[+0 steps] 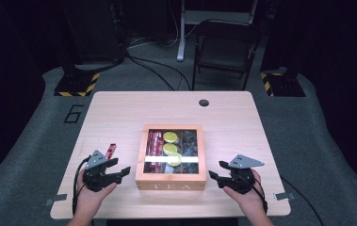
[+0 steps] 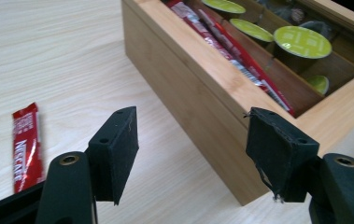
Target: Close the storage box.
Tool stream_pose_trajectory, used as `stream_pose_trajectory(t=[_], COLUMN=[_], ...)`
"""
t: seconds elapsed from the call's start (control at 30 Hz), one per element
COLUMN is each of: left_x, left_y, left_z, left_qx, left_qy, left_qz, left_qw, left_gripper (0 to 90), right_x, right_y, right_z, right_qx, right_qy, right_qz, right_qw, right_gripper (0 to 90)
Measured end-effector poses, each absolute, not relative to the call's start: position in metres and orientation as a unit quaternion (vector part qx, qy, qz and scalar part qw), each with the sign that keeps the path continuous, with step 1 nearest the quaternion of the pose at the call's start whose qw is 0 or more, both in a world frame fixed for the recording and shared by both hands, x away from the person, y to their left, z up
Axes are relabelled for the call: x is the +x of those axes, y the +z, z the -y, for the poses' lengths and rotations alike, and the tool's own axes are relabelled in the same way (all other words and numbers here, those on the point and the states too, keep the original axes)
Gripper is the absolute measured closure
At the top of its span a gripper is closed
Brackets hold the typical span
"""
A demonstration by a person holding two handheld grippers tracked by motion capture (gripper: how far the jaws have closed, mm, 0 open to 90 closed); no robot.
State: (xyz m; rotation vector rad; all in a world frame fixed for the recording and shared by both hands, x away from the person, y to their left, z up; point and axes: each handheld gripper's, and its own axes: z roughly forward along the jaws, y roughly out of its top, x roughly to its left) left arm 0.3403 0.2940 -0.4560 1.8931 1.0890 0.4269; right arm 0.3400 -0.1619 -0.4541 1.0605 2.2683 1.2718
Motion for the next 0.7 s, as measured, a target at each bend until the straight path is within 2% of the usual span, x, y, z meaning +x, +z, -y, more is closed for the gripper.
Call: stream_pose_trajectory(t=[0.4, 0.57, 0.7], left_x=[0.356, 0.357, 0.356], left_y=[-0.472, -0.473, -0.466], left_z=[-0.304, -0.307, -0.315], left_qx=[0.764, 0.759, 0.744], left_qy=[0.176, 0.173, 0.195], left_qz=[-0.463, -0.479, -0.497], left_qw=[0.414, 0.405, 0.401], left_gripper=[37.3, 37.3, 36.5], right_x=[0.356, 0.355, 0.346], right_y=[-0.472, -0.470, -0.461], right_z=[0.177, 0.177, 0.175], right_qx=[0.407, 0.401, 0.391], right_qy=[0.424, 0.427, 0.447], right_qz=[-0.792, -0.791, -0.786], right_qw=[0.165, 0.174, 0.174], right_gripper=[40.8, 41.0, 40.1])
